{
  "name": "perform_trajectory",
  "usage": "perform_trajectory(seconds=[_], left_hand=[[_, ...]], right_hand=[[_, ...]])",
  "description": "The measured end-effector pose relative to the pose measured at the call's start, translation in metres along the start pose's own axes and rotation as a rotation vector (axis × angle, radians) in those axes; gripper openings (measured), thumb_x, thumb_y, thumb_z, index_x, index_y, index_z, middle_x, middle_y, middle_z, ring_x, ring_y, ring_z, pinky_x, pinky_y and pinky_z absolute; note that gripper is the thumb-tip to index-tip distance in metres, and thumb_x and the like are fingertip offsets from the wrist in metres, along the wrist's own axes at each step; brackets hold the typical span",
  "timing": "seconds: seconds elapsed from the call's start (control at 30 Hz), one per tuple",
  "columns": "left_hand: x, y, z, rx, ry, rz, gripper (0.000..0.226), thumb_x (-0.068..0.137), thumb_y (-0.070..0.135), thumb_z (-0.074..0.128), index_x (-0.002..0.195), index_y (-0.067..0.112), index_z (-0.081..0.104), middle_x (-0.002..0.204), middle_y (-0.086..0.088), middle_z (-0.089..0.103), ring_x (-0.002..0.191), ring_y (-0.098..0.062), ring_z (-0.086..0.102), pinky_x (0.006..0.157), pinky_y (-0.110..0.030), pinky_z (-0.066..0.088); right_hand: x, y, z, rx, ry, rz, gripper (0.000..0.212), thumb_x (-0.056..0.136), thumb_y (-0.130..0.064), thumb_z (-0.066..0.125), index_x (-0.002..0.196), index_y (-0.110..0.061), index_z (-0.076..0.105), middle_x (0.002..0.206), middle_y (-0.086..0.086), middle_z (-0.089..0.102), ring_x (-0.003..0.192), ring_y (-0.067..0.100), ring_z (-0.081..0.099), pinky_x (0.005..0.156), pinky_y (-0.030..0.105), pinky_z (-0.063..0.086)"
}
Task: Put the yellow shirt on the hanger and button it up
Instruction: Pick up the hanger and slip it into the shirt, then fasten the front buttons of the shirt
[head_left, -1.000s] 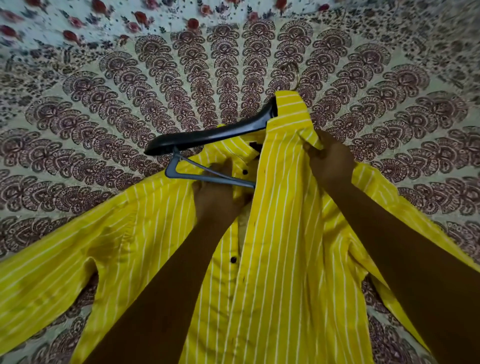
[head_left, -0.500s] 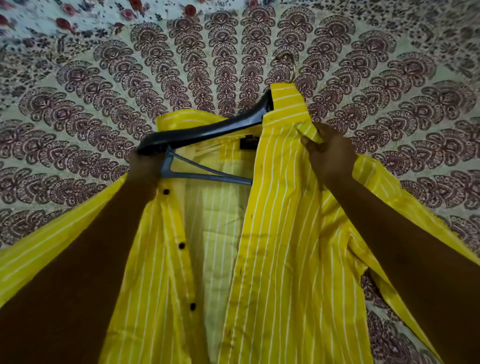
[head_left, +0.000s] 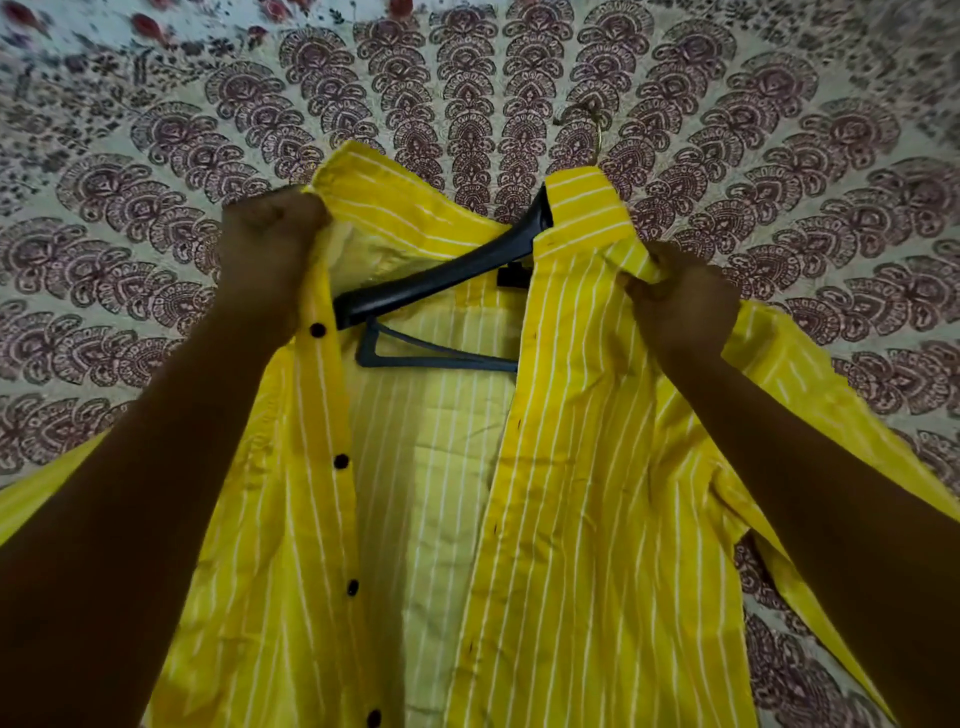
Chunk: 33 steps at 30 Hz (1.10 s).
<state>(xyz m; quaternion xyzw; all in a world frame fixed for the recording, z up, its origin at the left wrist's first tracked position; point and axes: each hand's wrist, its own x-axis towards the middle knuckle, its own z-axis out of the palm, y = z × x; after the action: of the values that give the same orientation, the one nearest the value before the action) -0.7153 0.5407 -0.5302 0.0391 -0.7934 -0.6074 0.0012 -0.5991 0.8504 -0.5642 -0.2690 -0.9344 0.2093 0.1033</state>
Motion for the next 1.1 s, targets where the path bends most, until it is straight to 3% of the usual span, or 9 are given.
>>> perform_trajectory(seconds=[0.13, 0.23, 0.43, 0.5, 0.57, 0.7, 0.8, 0.97, 1.1], left_hand=[[-0.034, 0.035, 0.033, 0.052, -0.066, 0.038, 0.025, 0.075, 0.014, 0.056, 0.052, 0.014, 0.047, 0.041, 0.01, 0.038, 0.044, -0.007, 0.031, 0.043, -0.023, 0.025], [-0.038, 0.022, 0.056, 0.139, -0.085, 0.0, 0.034, 0.073, 0.025, 0.056, 0.057, -0.004, 0.048, 0.055, -0.014, 0.04, 0.055, -0.018, 0.038, 0.05, -0.039, 0.039], [-0.05, 0.015, 0.084, 0.274, -0.116, -0.025, 0.024, 0.071, 0.032, 0.045, 0.058, 0.015, 0.056, 0.055, -0.014, 0.045, 0.055, -0.021, 0.046, 0.063, -0.042, 0.045], [-0.051, 0.008, 0.091, 0.289, -0.192, -0.037, 0.041, 0.075, 0.032, 0.047, 0.099, 0.008, 0.068, 0.088, -0.024, 0.066, 0.08, -0.03, 0.063, 0.077, -0.04, 0.049], [-0.055, 0.004, 0.098, 0.257, -0.325, -0.059, 0.05, 0.083, 0.025, 0.052, 0.13, 0.011, 0.051, 0.127, -0.019, 0.057, 0.113, -0.028, 0.057, 0.099, -0.039, 0.045], [-0.067, -0.008, 0.101, 0.284, -0.474, 0.053, 0.05, 0.089, 0.0, 0.049, 0.137, 0.004, 0.038, 0.147, -0.015, 0.036, 0.138, -0.023, 0.032, 0.111, -0.019, 0.019], [-0.085, -0.013, 0.086, 0.37, -0.396, 0.238, 0.051, 0.078, 0.005, 0.043, 0.128, -0.002, 0.049, 0.137, -0.021, 0.047, 0.13, -0.022, 0.041, 0.103, -0.013, 0.022], [-0.143, -0.025, 0.054, 0.548, -0.304, 0.352, 0.031, 0.079, 0.016, 0.05, 0.105, 0.014, 0.067, 0.098, -0.008, 0.065, 0.091, -0.019, 0.059, 0.082, -0.026, 0.042], [-0.195, -0.032, 0.031, 0.723, -0.386, 0.285, 0.022, 0.08, 0.038, 0.052, 0.085, 0.021, 0.066, 0.068, 0.001, 0.062, 0.064, -0.02, 0.061, 0.057, -0.029, 0.045]], right_hand=[[-0.003, -0.02, 0.005, -0.083, 0.054, 0.039, 0.035, 0.084, -0.037, 0.058, 0.118, -0.026, 0.059, 0.112, 0.01, 0.065, 0.109, 0.035, 0.054, 0.089, 0.04, 0.038], [-0.003, -0.037, 0.01, -0.034, 0.035, 0.064, 0.034, 0.084, -0.035, 0.058, 0.117, -0.028, 0.06, 0.11, 0.01, 0.066, 0.108, 0.035, 0.054, 0.09, 0.037, 0.035], [0.0, -0.048, 0.026, -0.024, -0.075, 0.045, 0.039, 0.085, -0.038, 0.059, 0.124, -0.028, 0.056, 0.117, 0.011, 0.063, 0.114, 0.034, 0.053, 0.099, 0.038, 0.03], [0.003, -0.045, 0.03, 0.006, -0.153, 0.038, 0.043, 0.085, -0.038, 0.06, 0.126, -0.028, 0.054, 0.12, 0.011, 0.062, 0.116, 0.032, 0.053, 0.1, 0.039, 0.03], [0.005, -0.041, 0.035, 0.056, -0.224, 0.002, 0.048, 0.083, -0.038, 0.061, 0.128, -0.025, 0.052, 0.123, 0.011, 0.06, 0.117, 0.032, 0.052, 0.097, 0.04, 0.034], [-0.017, -0.038, 0.029, 0.07, -0.102, -0.187, 0.055, 0.077, -0.036, 0.048, 0.127, -0.016, 0.052, 0.129, 0.012, 0.053, 0.119, 0.033, 0.046, 0.099, 0.039, 0.031], [-0.069, -0.041, 0.019, 0.11, 0.016, -0.394, 0.041, 0.082, -0.032, 0.046, 0.116, -0.013, 0.058, 0.114, 0.013, 0.058, 0.104, 0.033, 0.052, 0.087, 0.038, 0.033], [-0.16, -0.033, 0.022, 0.098, -0.203, -0.611, 0.029, 0.083, -0.035, 0.048, 0.098, -0.015, 0.062, 0.087, 0.007, 0.06, 0.077, 0.029, 0.059, 0.066, 0.036, 0.04], [-0.211, -0.033, 0.017, -0.062, -0.352, -0.392, 0.046, 0.073, -0.055, 0.051, 0.086, -0.012, 0.058, 0.08, 0.006, 0.058, 0.066, 0.026, 0.059, 0.052, 0.031, 0.045]])
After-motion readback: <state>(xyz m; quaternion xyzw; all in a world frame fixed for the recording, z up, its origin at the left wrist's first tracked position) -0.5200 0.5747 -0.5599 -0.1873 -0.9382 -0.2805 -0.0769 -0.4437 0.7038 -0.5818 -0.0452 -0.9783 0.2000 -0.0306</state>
